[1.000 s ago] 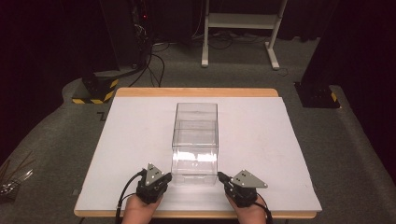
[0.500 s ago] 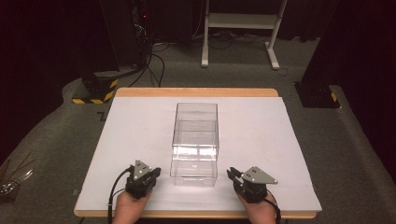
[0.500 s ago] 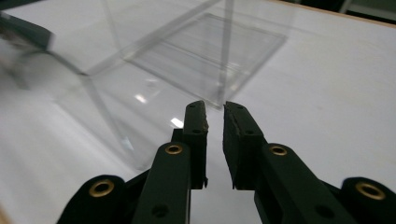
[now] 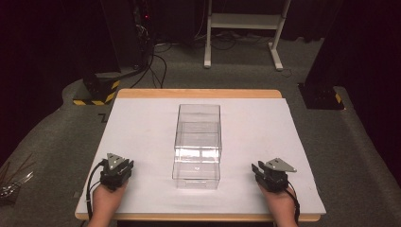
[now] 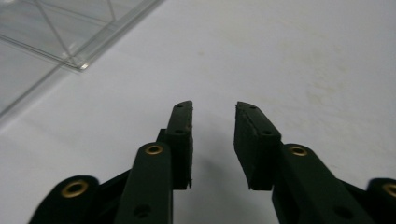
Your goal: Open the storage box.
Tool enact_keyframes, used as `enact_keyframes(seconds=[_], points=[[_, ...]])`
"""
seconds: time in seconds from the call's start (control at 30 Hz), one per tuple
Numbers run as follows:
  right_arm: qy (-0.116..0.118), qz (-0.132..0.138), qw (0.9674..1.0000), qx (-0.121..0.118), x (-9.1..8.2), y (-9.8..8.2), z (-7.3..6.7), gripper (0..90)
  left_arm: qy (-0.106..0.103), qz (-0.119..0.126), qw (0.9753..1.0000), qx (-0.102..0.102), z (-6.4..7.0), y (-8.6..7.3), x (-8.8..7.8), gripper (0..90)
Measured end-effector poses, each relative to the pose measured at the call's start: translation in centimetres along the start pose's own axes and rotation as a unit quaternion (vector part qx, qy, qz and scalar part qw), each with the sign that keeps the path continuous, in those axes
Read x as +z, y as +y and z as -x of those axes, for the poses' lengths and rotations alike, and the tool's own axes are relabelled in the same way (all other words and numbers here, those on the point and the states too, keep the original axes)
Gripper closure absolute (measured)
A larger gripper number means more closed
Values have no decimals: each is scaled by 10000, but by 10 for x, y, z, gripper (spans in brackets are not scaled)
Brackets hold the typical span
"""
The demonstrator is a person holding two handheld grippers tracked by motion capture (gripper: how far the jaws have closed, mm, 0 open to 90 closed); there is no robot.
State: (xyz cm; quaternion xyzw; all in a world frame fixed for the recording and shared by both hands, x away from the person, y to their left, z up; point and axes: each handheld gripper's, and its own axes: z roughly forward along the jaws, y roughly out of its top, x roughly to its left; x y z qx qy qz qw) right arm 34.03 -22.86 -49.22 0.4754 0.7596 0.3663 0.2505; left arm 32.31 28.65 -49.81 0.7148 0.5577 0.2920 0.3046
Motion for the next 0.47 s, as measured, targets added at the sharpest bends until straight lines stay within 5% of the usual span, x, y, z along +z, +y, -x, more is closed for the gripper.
enact_keyframes(seconds=[0.17, 0.3, 0.47], points=[[-185, -404, 9989, 181, 7, -7, 11, 507, 107, -37, 9998, -161, -5, -5, 7, 544], [-141, -437, 9985, 295, 8, -7, 14, 483, 92, -35, 9990, -434, -10, -6, 8, 489], [-176, -428, 9987, 236, 8, -7, 13, 477, 105, -39, 9990, -432, -9, -7, 8, 481]])
